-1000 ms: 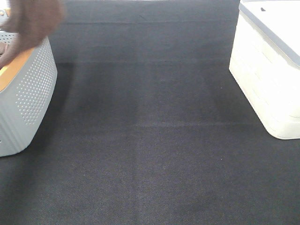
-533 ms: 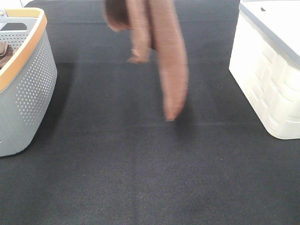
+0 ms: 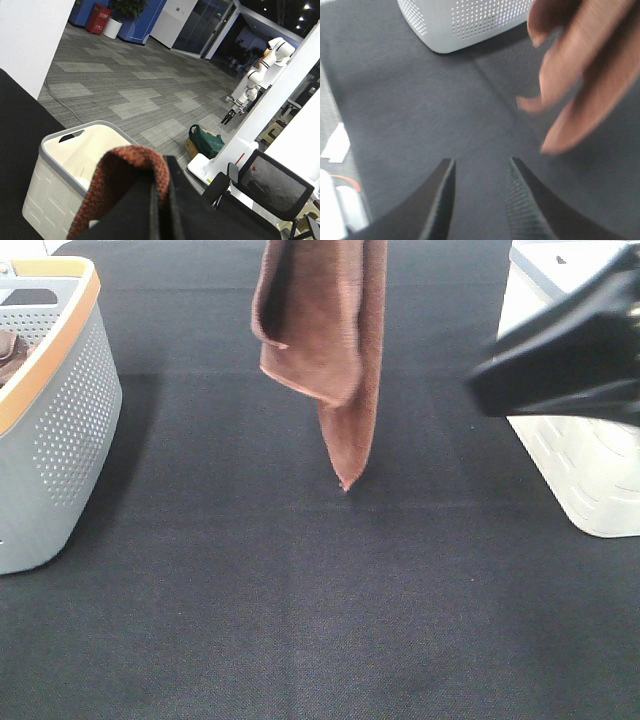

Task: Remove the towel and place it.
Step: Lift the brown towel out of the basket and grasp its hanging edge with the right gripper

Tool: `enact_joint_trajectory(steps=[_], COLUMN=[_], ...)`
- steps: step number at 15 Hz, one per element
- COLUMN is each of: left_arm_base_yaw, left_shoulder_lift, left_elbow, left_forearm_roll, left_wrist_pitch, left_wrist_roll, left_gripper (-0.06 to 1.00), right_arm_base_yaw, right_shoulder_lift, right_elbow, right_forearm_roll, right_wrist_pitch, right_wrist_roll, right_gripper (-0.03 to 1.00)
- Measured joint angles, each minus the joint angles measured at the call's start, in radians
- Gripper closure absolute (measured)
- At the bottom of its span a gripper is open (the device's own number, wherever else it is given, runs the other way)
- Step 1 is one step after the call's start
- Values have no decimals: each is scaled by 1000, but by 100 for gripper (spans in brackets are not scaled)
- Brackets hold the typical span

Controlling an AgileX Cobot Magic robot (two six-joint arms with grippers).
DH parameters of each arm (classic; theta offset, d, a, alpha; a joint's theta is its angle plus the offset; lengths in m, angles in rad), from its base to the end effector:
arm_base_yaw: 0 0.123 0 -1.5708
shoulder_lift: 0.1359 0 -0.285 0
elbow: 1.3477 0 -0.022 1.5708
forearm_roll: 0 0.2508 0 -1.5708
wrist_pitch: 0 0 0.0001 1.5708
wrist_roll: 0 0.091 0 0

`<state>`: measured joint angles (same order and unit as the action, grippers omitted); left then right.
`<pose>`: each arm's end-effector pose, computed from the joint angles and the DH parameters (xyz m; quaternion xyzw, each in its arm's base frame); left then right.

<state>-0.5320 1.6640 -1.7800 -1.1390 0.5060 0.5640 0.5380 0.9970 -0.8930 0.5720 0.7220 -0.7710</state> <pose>0.3136 -0.2312 0.4707 0.1613 0.6965 -0.4819 0.5066 0.1530 0.1293 0.3471 -0.4404 0.7682 0.2093 0.4148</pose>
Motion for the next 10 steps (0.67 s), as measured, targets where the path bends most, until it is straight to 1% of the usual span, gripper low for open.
enact_joint_trajectory(steps=[1, 2, 3, 5, 6, 8, 10], left_arm_base_yaw=[-2, -3, -3, -3, -3, -3, -3], left_shoulder_lift=[0, 0, 0, 0, 0, 0, 0], left_elbow=[0, 0, 0, 0, -3, -7, -7], left_forearm_roll=[0, 0, 0, -2, -5, -8, -8], left_wrist_pitch=[-5, -10, -10, -12, -13, -13, -14], left_wrist_roll=[0, 0, 0, 0, 0, 0, 0], left_gripper=[94, 94, 94, 94, 94, 94, 94], right_arm_base_yaw=[39, 55, 55, 57, 57, 57, 57], right_shoulder_lift=[34, 67, 67, 133, 161, 209, 254], right_elbow=[0, 0, 0, 0, 0, 0, 0], right_forearm_roll=[-24, -37, -37, -66, -57, 15, 111], right_wrist_pitch=[-72, -144, -144, -251, -273, -303, -313], right_wrist_roll=[10, 41, 41, 106, 110, 100, 22], right_gripper=[61, 54, 54, 42, 41, 40, 40])
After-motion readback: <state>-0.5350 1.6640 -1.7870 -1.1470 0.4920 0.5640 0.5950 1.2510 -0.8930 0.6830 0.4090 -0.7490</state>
